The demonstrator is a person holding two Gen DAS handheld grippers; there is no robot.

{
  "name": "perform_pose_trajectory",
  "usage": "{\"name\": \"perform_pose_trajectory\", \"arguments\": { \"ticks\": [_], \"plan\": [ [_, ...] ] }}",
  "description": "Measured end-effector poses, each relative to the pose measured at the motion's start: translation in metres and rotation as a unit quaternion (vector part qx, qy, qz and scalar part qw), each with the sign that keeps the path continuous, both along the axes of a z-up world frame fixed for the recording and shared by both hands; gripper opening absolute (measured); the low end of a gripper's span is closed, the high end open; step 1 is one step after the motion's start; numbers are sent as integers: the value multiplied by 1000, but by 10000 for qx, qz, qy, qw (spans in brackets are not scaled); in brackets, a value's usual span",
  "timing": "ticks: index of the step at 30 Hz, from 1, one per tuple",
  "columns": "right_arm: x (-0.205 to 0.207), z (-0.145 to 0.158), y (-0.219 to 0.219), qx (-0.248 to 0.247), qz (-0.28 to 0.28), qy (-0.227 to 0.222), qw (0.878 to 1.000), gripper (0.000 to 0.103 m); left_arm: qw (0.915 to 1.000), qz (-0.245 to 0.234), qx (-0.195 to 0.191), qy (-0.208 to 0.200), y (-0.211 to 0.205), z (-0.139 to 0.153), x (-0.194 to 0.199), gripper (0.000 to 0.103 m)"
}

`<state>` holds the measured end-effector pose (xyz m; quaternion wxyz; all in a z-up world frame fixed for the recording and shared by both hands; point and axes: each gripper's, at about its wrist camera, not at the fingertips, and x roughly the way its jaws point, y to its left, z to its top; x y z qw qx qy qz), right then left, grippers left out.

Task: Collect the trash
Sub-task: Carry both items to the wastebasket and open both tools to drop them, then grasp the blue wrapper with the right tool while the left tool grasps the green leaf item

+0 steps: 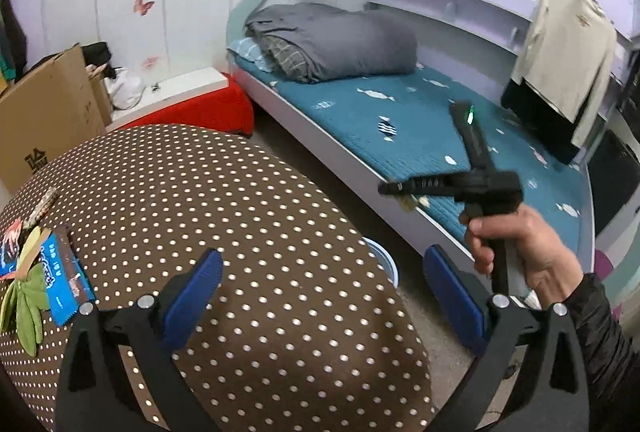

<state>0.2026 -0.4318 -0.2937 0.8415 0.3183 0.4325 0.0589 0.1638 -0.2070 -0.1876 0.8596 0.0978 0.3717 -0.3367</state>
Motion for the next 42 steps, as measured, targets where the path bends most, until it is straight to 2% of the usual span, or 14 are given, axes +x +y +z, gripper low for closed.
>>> {"name": "perform_pose_trajectory", "arguments": {
  "ticks": [3, 4, 5, 6, 7, 12, 17, 22, 29, 36, 42],
  "plan": [
    [12, -37, -10, 83, -172, 434, 9989, 9, 9999, 133, 38, -11, 4, -1, 11, 98],
    [17, -52, -15, 172, -260, 621, 9976, 17, 9998, 183, 64, -26, 6, -2, 13, 98],
    [19, -64, -19, 249, -332, 770, 9962, 34, 9997, 221, 80, -34, 7, -2, 15, 98],
    [22, -79, -24, 328, -470, 994, 9934, 87, 9996, 274, 93, -40, 9, -3, 17, 98],
    [23, -88, -28, 321, -633, 1085, 9916, 97, 9995, 306, 94, -41, 10, -2, 21, 98],
    [10, -110, -41, 462, -989, 1247, 9862, 98, 9986, 526, -14, -9, 24, -1, 29, 98],
    [-2, -93, -40, 339, -1052, 1126, 9875, 98, 9968, 776, -203, 18, 41, 1, 40, 98],
    [-9, -46, -34, 153, -1098, 712, 9913, 98, 9945, 998, -295, -78, 58, 5, 42, 98],
    [-6, 45, 2, -236, -912, -117, 9955, 98, 9890, 1403, -403, -244, 94, 12, 44, 98],
    [6, 122, 79, -706, -277, -746, 9943, 98, 9779, 1966, -515, -485, 151, 23, 49, 98],
    [21, 153, 152, -1061, 351, -966, 9890, 98, 9691, 2334, -465, -653, 198, 31, 54, 98]
  ]
}}
